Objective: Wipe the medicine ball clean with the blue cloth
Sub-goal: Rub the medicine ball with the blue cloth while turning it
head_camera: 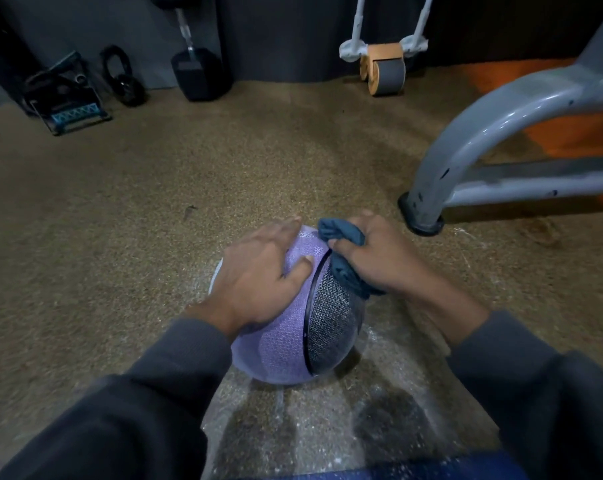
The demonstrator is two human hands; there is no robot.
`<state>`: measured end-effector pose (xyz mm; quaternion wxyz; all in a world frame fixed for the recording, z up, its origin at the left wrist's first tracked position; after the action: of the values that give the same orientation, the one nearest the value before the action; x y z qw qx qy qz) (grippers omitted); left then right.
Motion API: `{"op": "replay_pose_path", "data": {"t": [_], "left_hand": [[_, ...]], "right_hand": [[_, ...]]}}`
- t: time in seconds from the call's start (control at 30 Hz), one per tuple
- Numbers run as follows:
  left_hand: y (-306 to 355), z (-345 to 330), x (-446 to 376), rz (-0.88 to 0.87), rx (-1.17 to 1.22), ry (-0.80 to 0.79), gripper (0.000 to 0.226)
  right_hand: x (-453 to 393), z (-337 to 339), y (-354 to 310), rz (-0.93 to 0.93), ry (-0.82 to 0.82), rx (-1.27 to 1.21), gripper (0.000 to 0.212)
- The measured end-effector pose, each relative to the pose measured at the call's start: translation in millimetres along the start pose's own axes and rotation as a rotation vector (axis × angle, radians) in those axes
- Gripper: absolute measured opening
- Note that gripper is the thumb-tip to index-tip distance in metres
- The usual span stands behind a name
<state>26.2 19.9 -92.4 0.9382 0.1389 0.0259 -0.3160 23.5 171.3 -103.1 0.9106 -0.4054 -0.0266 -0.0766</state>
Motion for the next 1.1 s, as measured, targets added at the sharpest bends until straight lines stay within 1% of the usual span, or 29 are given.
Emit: {"op": "replay_pose_path", "data": {"t": [0.07, 0.13, 0.17, 0.2, 0.23, 0.27, 0.3, 0.33, 0.4, 0.43, 0.53, 0.57, 0.6, 0.63, 0.7, 0.77, 0.9, 0.93, 0.97, 1.0, 1.07, 1.1], "left_hand": [[-2.5, 0.7, 1.2, -0.004, 0.012, 0.008, 0.077], [-6.6, 1.2, 3.5, -0.008, 0.053, 0.019, 0.080], [-8.6, 1.4, 4.9, -0.011, 0.077, 0.027, 0.078], [-10.5, 1.6, 6.4, -0.010, 0.101, 0.038, 0.075], [-12.2, 2.5, 7.4, -0.005, 0.122, 0.049, 0.071], [-14.5, 2.8, 7.6, 0.007, 0.138, 0.057, 0.067], [-15.1, 3.1, 7.8, 0.018, 0.146, 0.062, 0.063], [-15.1, 3.1, 8.2, 0.026, 0.148, 0.066, 0.061], [-13.1, 4.9, 9.5, 0.026, 0.154, 0.087, 0.058], [-11.8, 6.0, 10.0, 0.021, 0.164, 0.100, 0.057], [-8.7, 5.9, 12.3, -0.016, 0.185, 0.116, 0.060], [-7.5, 6.0, 12.5, -0.033, 0.187, 0.116, 0.063], [-6.9, 6.1, 12.4, -0.046, 0.193, 0.114, 0.065], [-6.1, 6.1, 12.2, -0.051, 0.197, 0.110, 0.064], [-5.9, 4.4, 10.0, -0.050, 0.180, 0.096, 0.059], [-2.3, 2.5, 8.2, -0.051, 0.125, 0.073, 0.057], [6.0, -1.6, 1.3, -0.058, 0.020, 0.009, 0.065], [5.9, -2.2, 0.3, -0.021, -0.035, 0.003, 0.068], [4.2, -2.7, 0.4, 0.051, -0.090, 0.007, 0.069], [0.3, -4.2, 1.7, 0.161, -0.119, 0.013, 0.068], [-2.2, -11.4, 8.3, 0.392, -0.061, 0.015, 0.062], [1.7, -15.6, 10.9, 0.462, -0.010, 0.025, 0.060]], "right_hand": [[23.7, -4.5, -11.1, 0.092, 0.003, -0.014, 0.004], [44.1, -9.5, -22.8, 0.173, 0.006, 0.052, 0.022], [47.1, -11.7, -24.5, 0.187, -0.001, 0.063, 0.025], [45.4, -11.6, -25.6, 0.176, -0.006, 0.044, 0.022], [38.7, -11.5, -23.7, 0.139, -0.022, -0.011, 0.011], [29.8, -9.2, -20.7, 0.076, -0.025, -0.030, 0.005], [19.0, -5.6, -15.9, 0.020, -0.014, -0.028, 0.015], [11.3, -2.5, -12.8, -0.015, -0.011, -0.002, 0.018], [5.7, -1.1, -11.3, -0.032, -0.007, 0.072, 0.012], [11.4, -2.2, -15.2, -0.002, -0.003, 0.122, 0.005], [49.3, -10.8, -38.3, 0.196, 0.061, 0.220, 0.026], [56.7, -14.1, -45.2, 0.239, 0.058, 0.191, 0.027], [55.4, -15.5, -47.3, 0.240, 0.042, 0.149, 0.025], [46.6, -14.2, -44.2, 0.195, 0.027, 0.116, 0.020], [19.2, -9.2, -28.8, 0.041, 0.009, 0.115, 0.007], [3.5, -3.5, -16.7, -0.055, 0.017, 0.149, 0.008], [14.0, -3.2, -9.4, 0.007, 0.070, 0.252, 0.013], [16.6, -2.4, -6.4, 0.006, 0.076, 0.245, 0.015], [18.8, -1.1, -4.5, -0.007, 0.076, 0.232, 0.020], [19.2, -0.1, -1.2, -0.030, 0.081, 0.199, 0.026], [19.8, 1.1, 7.8, -0.067, 0.111, 0.142, 0.033], [22.2, 2.3, 12.6, -0.071, 0.130, 0.128, 0.034]]}}
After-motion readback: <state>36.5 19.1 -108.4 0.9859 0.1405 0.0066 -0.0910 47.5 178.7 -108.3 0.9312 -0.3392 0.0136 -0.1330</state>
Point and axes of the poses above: each hand's wrist, its own x-axis away from the middle knuckle, its own z-axis out of the back of the hand, y = z × x, the point moved 9 cm from there along -x, towards the middle knuckle, and after that the axes turned 9 degrees about -z, right-handed, at the moved point
